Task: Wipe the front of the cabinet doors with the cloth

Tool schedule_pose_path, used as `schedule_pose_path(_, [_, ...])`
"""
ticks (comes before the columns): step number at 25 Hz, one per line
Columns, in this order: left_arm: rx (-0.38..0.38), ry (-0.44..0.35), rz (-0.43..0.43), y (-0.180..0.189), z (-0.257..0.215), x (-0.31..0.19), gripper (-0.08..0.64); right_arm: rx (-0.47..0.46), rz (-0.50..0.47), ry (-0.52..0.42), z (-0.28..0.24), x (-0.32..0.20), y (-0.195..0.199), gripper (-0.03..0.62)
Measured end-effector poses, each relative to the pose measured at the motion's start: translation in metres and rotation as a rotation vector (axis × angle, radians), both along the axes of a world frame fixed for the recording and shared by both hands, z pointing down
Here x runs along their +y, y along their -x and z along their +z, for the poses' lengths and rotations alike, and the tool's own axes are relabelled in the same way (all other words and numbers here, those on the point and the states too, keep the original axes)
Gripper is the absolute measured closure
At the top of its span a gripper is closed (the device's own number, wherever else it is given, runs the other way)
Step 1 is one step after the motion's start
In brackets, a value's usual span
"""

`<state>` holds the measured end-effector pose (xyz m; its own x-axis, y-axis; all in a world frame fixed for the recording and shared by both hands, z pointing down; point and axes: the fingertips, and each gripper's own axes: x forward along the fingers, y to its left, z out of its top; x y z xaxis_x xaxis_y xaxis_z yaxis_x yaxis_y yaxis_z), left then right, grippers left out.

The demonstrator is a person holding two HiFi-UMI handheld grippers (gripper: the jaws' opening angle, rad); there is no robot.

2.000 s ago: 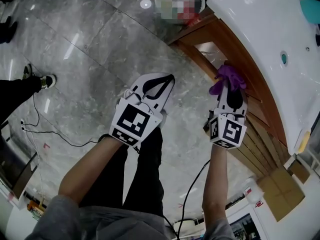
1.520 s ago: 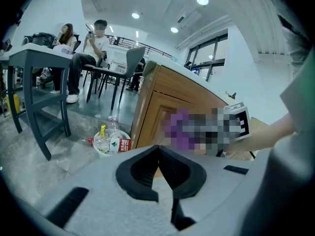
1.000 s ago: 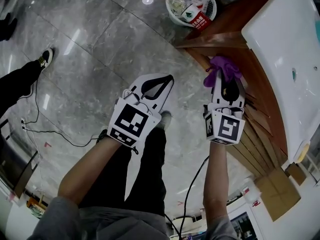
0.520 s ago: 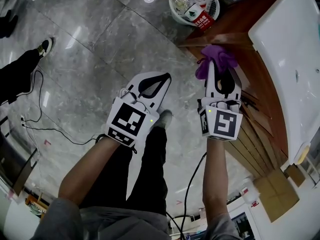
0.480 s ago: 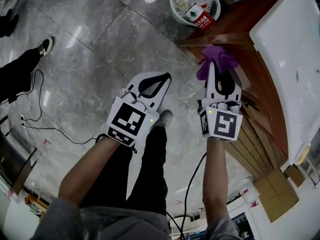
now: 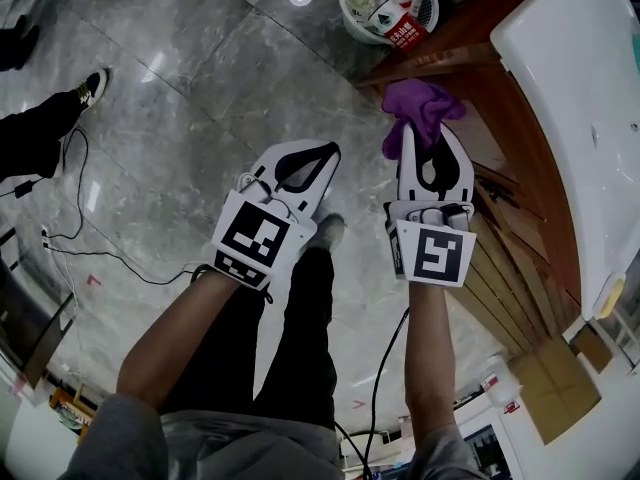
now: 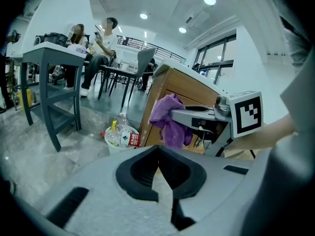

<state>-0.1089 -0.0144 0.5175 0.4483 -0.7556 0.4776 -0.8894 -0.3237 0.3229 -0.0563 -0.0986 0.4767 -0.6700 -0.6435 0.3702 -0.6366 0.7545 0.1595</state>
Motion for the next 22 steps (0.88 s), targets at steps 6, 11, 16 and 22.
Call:
schedule_pose_path(6, [-0.012, -0.004, 0.017, -0.017, -0.001, 0.009, 0.551, 0.006, 0.008, 0.002, 0.001, 0.019, -0.026, 0.509])
schedule_pose_path(11, [-0.013, -0.002, 0.041, -0.044, 0.000, 0.017, 0.551, 0.011, 0.044, 0.011, 0.002, 0.032, -0.060, 0.509])
schedule_pose_path(16, [-0.004, 0.001, 0.060, -0.075, 0.003, 0.020, 0.551, 0.009, 0.121, 0.027, 0.006, 0.038, -0.106, 0.509])
schedule_pose_path(22, [-0.006, -0.003, 0.106, -0.114, 0.000, 0.021, 0.551, 0.008, 0.202, 0.033, 0.012, 0.041, -0.162, 0.509])
